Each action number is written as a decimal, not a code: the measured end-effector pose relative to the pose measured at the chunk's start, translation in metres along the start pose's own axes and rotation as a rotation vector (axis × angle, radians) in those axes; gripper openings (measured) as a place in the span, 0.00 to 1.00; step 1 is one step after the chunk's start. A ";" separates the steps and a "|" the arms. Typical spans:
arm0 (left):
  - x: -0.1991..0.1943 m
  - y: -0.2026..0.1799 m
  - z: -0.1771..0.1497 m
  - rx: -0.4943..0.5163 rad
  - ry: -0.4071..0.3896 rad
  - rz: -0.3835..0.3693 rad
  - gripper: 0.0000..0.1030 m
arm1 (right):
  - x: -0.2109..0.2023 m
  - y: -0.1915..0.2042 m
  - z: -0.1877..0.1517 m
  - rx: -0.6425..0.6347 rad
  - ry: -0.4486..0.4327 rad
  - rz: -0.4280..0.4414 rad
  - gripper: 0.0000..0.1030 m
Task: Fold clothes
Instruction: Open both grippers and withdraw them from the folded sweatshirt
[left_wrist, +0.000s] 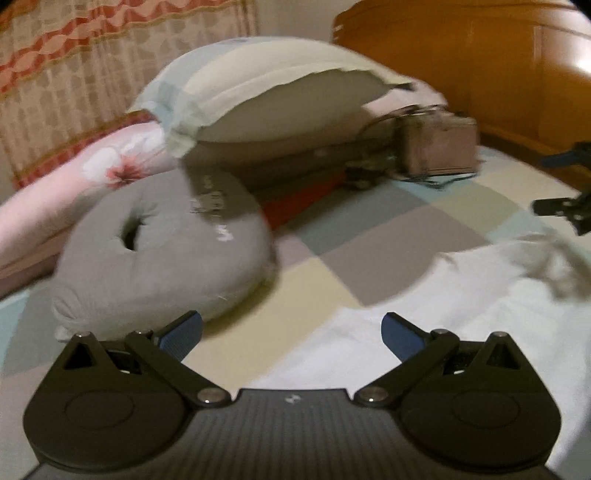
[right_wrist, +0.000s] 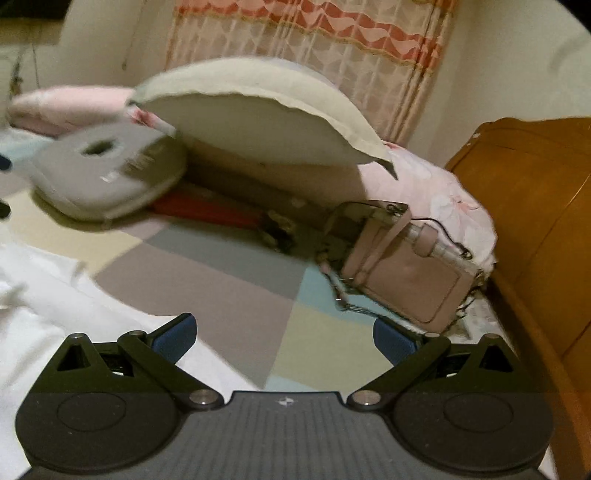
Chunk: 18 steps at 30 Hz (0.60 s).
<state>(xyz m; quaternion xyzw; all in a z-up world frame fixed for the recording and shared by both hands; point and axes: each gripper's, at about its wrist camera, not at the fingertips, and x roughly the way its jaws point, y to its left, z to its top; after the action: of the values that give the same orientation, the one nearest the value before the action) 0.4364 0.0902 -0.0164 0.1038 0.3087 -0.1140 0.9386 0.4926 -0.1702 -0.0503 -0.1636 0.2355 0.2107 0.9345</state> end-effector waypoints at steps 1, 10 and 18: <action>-0.005 -0.004 -0.006 -0.008 -0.001 -0.043 0.99 | -0.007 0.002 -0.006 0.020 -0.002 0.067 1.00; 0.015 -0.039 -0.058 -0.075 0.105 -0.219 0.99 | 0.016 0.016 -0.047 0.114 0.087 0.309 0.94; 0.017 -0.020 -0.066 -0.155 0.087 -0.176 0.99 | 0.026 -0.008 -0.047 0.273 0.081 0.229 0.94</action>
<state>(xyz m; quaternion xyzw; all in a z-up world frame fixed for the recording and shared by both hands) 0.4078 0.0865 -0.0811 0.0080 0.3648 -0.1673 0.9159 0.5002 -0.1876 -0.1011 -0.0156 0.3165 0.2749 0.9077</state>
